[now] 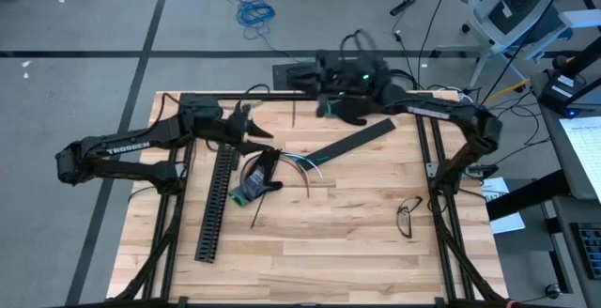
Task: Ziptie cables
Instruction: Wrap the cable wires with the black zip tie
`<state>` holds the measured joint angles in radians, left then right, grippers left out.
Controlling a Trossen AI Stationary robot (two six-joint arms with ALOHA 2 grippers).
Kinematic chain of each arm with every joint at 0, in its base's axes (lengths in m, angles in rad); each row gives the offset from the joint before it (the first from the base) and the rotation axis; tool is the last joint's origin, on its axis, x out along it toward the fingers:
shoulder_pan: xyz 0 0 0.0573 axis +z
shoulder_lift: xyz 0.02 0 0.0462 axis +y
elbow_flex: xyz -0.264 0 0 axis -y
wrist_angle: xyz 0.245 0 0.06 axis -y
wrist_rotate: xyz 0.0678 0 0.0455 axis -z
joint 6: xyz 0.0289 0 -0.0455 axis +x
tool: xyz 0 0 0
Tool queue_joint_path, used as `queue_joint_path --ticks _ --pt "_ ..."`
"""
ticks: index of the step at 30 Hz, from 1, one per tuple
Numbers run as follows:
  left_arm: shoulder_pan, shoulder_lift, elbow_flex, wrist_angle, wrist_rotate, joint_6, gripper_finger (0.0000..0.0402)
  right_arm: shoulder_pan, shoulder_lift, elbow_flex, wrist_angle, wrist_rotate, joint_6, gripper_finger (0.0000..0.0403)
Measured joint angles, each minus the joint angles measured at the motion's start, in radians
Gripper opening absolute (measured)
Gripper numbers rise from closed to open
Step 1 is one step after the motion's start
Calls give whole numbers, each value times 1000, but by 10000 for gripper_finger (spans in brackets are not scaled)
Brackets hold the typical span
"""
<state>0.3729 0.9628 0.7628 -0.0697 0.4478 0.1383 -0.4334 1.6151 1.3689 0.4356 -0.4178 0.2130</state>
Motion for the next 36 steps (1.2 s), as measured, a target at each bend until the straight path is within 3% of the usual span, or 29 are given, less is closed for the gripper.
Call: queue_joint_path --ticks 3,7,11,14,22,31,36 --pt "-55 -10 0 -63 -279 456 142 -10 -44 1 -76 -1 107 0" --pt "-133 10 0 -63 -429 990 142 -2 -40 0 -103 24 359 0" --pt "-217 36 0 -70 -650 1341 142 13 -28 -4 -102 106 581 0" --pt "-270 37 0 -35 -743 1389 142 18 -15 -6 -100 175 676 0" --pt "-380 27 0 47 -760 1396 142 58 75 -7 67 211 912 0" --pt "-425 28 0 43 -778 1396 142 76 91 -8 118 217 976 0" --pt "-444 28 -1 66 -740 1394 142 79 91 -8 83 226 975 0"
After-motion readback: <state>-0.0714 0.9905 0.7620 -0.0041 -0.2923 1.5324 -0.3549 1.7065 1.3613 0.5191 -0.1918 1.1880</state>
